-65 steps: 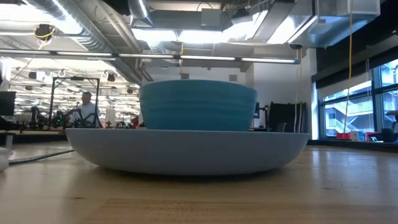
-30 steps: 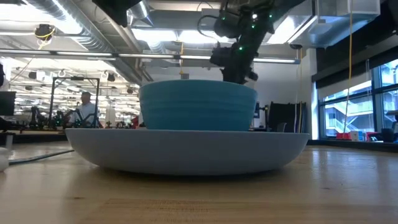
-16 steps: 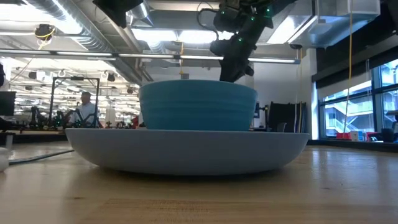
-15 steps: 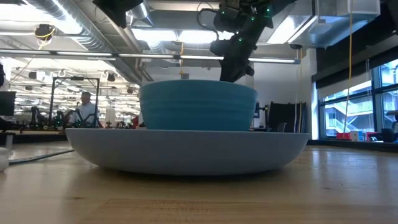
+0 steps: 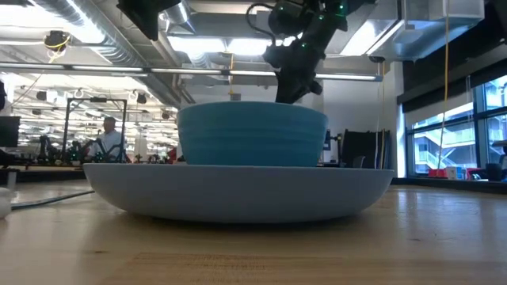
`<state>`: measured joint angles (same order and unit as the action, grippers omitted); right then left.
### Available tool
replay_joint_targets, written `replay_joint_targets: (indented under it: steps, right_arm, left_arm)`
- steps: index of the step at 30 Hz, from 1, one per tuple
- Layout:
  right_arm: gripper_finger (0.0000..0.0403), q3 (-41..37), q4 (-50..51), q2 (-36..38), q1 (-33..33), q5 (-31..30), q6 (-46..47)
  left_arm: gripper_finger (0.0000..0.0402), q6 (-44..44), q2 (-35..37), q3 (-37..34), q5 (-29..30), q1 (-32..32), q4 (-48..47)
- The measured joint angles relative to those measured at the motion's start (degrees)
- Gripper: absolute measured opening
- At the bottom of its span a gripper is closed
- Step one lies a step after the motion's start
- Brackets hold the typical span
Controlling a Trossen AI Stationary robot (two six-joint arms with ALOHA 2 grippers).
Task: Set table place
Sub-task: Put the spoon into the bowl
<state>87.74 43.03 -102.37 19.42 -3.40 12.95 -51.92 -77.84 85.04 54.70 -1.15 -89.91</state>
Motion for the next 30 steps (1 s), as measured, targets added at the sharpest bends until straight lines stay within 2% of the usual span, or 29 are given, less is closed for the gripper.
replay_joint_targets:
  steps: [6,10,14,17,20,24,27,30]
  right_arm:
    - [0.0042,0.0,-0.4,0.0,-1.0,-0.5,-2.7]
    - [0.0042,0.0,-0.1,0.0,-1.0,-9.8,-2.6]
    - [0.005,0.0,0.2,0.0,-1.0,-10.9,-2.8]
    - [0.0082,0.0,0.0,0.0,-1.4,-10.5,-3.4]
    - [0.0132,0.0,-0.2,0.0,-2.0,-10.5,-4.2]
    - [0.0193,0.0,1.8,0.0,-2.1,-10.5,0.3]
    - [0.0217,0.0,3.8,-0.3,-2.1,-10.5,2.0]
    - [0.0223,-0.9,3.3,-0.3,-2.1,-11.2,4.4]
  left_arm:
    - [0.0039,0.0,0.0,0.0,-0.2,0.0,0.0]
    - [0.0034,0.0,0.0,0.0,-0.2,0.0,0.0]
    - [0.003,0.0,0.0,0.0,-0.2,0.0,0.0]
    - [0.0026,0.0,0.0,0.0,-0.2,0.0,0.0]
    - [0.0023,0.0,0.0,0.0,-0.2,0.0,0.0]
    - [0.0018,0.0,0.0,0.0,-0.2,0.0,0.0]
    - [0.0015,0.0,0.0,0.0,-0.2,0.0,0.0]
    - [0.0011,0.0,0.0,0.0,-0.2,0.0,0.0]
